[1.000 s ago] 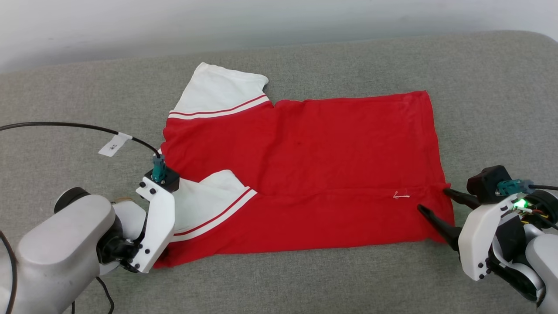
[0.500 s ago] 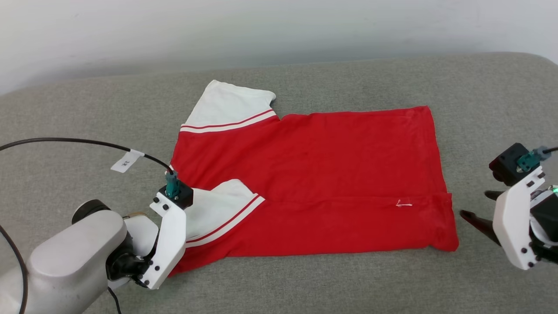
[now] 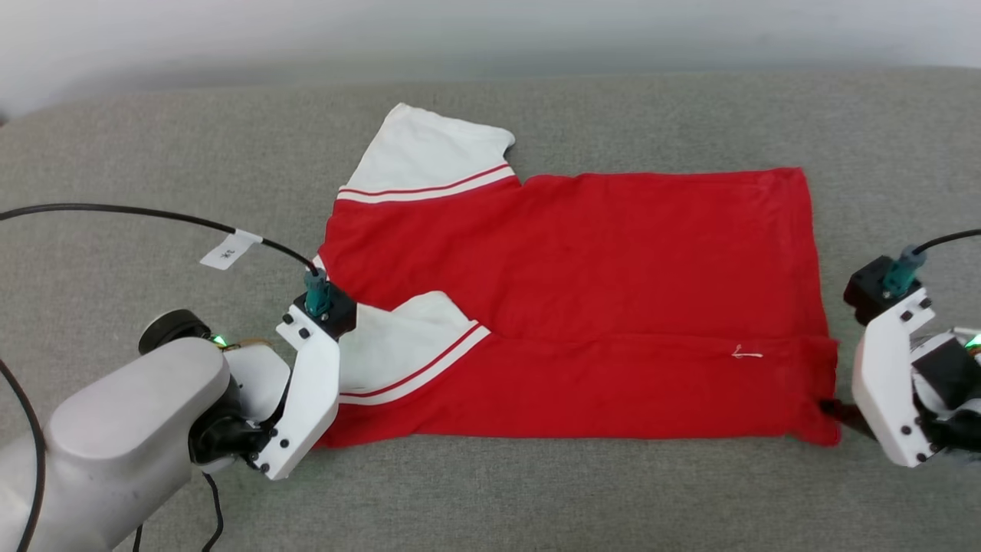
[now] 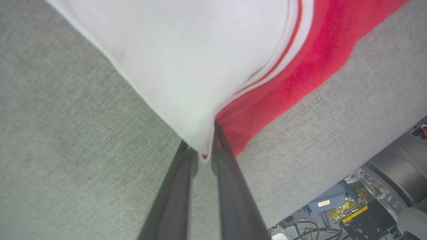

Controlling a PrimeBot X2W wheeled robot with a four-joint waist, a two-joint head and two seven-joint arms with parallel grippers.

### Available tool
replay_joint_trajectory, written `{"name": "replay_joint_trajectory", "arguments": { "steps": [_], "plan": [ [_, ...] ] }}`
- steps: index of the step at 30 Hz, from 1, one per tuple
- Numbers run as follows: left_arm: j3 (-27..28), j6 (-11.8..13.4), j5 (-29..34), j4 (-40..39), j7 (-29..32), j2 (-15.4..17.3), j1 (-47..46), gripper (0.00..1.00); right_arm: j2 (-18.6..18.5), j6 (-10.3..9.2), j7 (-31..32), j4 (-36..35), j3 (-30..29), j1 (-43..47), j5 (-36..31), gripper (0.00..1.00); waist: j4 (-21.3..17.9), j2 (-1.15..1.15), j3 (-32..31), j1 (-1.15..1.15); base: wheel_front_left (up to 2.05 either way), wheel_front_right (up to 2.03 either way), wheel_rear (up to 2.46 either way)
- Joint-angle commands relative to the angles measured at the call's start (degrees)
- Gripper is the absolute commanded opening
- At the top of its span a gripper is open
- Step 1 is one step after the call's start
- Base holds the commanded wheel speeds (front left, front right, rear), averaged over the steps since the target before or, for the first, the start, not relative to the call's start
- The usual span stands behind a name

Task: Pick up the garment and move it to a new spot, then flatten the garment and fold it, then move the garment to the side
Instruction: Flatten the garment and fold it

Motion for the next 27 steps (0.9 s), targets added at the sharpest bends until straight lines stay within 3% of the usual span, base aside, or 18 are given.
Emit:
{"name": "replay_joint_trajectory", "arguments": {
  "steps": [1, 10, 11, 12, 19, 27],
  "plan": [
    [-0.2, 0.0, 0.2, 0.0, -0.5, -0.2, -1.1, 0.0, 1.3, -0.02, -0.4, 1.5, 0.4, 0.6, -0.3, 1.0, 0.8, 0.0, 1.2, 0.0, 0.0, 0.0, 0.0],
    [-1.6, 0.0, 0.5, 0.1, -1.8, -0.6, -1.9, 0.0, 6.8, 0.0, -2.6, 8.0, 6.4, 6.0, 2.0, 1.0, 1.6, 0.0, 2.8, 0.0, 0.0, 0.0, 0.0],
    [-1.7, 0.0, 0.4, 0.2, -1.8, -0.5, -1.6, 0.0, 6.8, 0.06, -3.0, 8.1, 6.9, 5.8, 2.2, 0.35, 1.4, 0.0, 2.6, 0.0, 0.0, 0.0, 0.0],
    [-1.8, 0.0, 0.3, 0.3, -2.0, -0.4, -1.3, 0.0, 6.6, 0.06, -3.7, 8.2, 7.0, 5.4, 2.6, 0.0, 1.2, 0.0, 2.3, 0.0, 0.0, 0.0, 0.0],
    [-2.0, 0.0, -1.6, 1.6, -4.4, -0.1, 1.3, 0.0, 1.9, -0.04, -8.3, 5.2, 6.9, 2.1, 3.8, 0.0, 0.1, 0.0, -1.6, 0.0, 0.0, 0.0, 0.0],
    [-2.0, 0.0, -4.8, 0.1, -5.2, 2.3, 4.2, 0.0, -5.4, -0.03, -9.9, -2.3, 8.6, 3.5, 6.6, 0.0, -0.3, 0.0, -6.2, 0.0, 0.0, 0.0, 0.0]
  ]
}}
